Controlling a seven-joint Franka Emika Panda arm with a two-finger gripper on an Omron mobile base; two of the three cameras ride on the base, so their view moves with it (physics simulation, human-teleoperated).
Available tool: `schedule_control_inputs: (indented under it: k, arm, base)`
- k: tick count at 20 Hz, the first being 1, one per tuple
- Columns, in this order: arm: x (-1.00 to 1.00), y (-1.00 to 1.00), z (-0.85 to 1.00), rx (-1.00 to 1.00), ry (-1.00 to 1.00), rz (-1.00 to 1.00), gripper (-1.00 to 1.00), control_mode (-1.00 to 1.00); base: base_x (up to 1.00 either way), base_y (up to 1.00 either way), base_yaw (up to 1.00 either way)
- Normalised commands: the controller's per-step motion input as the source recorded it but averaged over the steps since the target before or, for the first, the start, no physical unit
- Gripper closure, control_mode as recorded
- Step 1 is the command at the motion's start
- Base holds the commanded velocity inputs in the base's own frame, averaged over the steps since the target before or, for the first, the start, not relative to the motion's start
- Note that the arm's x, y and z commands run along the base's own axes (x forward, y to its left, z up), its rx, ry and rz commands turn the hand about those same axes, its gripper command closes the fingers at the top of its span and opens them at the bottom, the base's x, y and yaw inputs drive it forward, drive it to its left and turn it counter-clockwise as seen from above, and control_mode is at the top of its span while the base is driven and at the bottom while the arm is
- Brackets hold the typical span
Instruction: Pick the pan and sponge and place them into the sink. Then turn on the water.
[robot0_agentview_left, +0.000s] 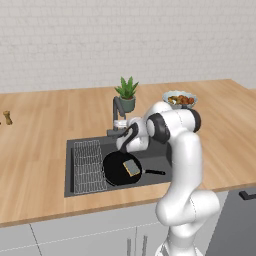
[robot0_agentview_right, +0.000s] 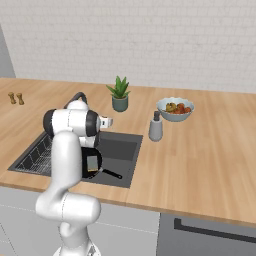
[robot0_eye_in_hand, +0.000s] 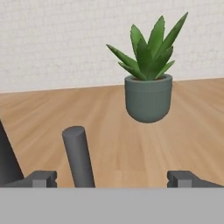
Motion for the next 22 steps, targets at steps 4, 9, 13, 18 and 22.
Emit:
schedule_control_inputs:
  k: [4, 9, 13, 18, 22]
  arm:
    - [0.04, 0.03, -0.1, 0.0, -0.02, 0.0, -1.0, -1.0]
    - [0.05, 0.03, -0.06, 0.0, -0.02, 0.0, -1.0, -1.0]
    - [0.07, 0.01, -0.02, 0.0, -0.02, 0.0, -1.0, -1.0]
    - [0.03, 0.0, -0.01, 0.0, -0.02, 0.0, -1.0, -1.0]
    - [0.05, 0.0, -0.03, 0.0, -0.02, 0.0, -1.0, -1.0]
  base:
    - [0.0, 0.0, 0.0]
    - [0.0, 0.0, 0.0]
    - [0.0, 0.0, 0.0]
    - [0.0, 0.0, 0.0]
    - [0.0, 0.0, 0.0]
